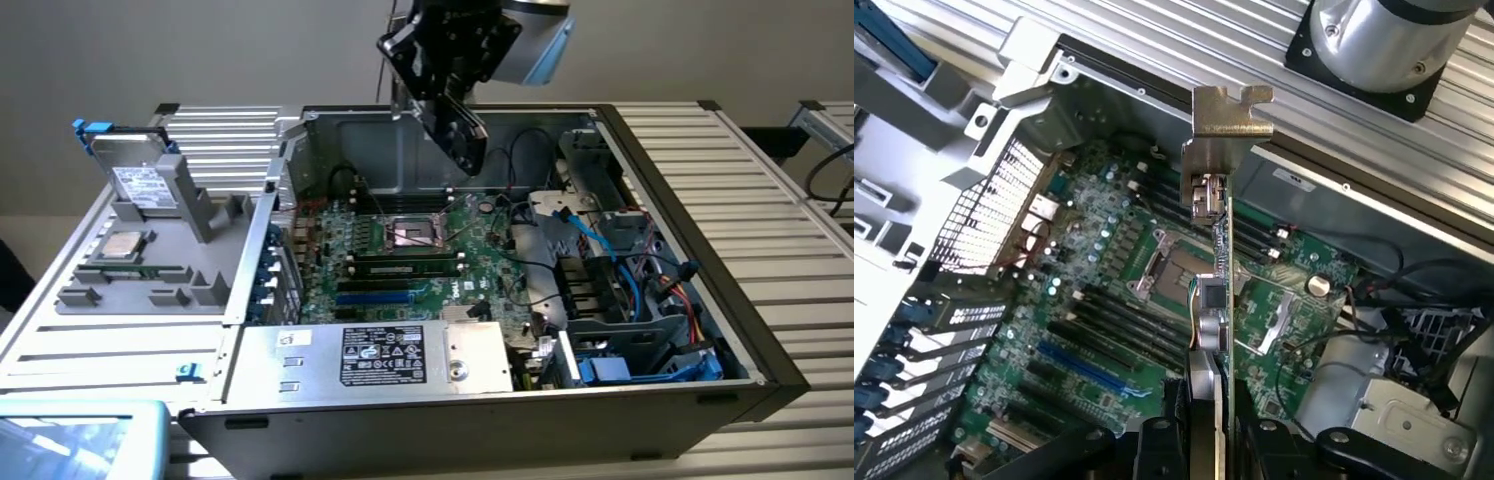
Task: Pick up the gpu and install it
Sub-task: 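Insert the gpu into the slot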
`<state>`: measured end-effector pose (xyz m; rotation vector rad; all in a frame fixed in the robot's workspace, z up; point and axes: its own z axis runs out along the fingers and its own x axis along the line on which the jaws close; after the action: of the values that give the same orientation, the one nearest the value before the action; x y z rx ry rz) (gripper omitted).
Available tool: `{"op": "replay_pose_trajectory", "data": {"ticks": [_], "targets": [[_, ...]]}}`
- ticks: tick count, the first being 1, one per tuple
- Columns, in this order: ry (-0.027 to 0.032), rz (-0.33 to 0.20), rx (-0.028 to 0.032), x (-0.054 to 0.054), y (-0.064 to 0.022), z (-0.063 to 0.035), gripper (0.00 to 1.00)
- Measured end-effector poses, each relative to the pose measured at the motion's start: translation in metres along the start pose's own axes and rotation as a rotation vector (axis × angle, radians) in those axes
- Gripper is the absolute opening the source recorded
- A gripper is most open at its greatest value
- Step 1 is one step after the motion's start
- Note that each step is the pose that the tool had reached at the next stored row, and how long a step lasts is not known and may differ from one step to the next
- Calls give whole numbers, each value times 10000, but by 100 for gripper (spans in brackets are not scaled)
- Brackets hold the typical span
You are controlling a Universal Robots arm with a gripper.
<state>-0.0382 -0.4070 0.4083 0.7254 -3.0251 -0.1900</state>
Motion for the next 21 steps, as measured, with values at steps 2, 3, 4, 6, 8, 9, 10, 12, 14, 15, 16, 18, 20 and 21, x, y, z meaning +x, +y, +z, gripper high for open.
{"op": "replay_pose_trajectory", "data": {"ticks": [2,3,4,6,8,9,10,12,14,15,16,18,20,21], "targets": [[44,-363,-2,0,0,2,28],[67,-540,-3,0,0,3,28],[90,-719,-3,0,-1,4,28],[135,-1081,-4,0,-1,5,28],[182,-1449,-6,0,-1,6,28],[203,-1628,-7,0,-1,6,28],[225,-1800,-8,0,-1,7,28],[271,-2173,-9,0,-1,7,28],[315,-2526,-11,0,-1,8,28],[338,-2709,-12,0,-1,8,28],[361,-2893,-13,0,-1,9,28],[406,-3250,-14,0,-1,11,28],[451,-3607,-15,0,-2,15,28],[473,-3786,-16,0,-2,17,28]]}}
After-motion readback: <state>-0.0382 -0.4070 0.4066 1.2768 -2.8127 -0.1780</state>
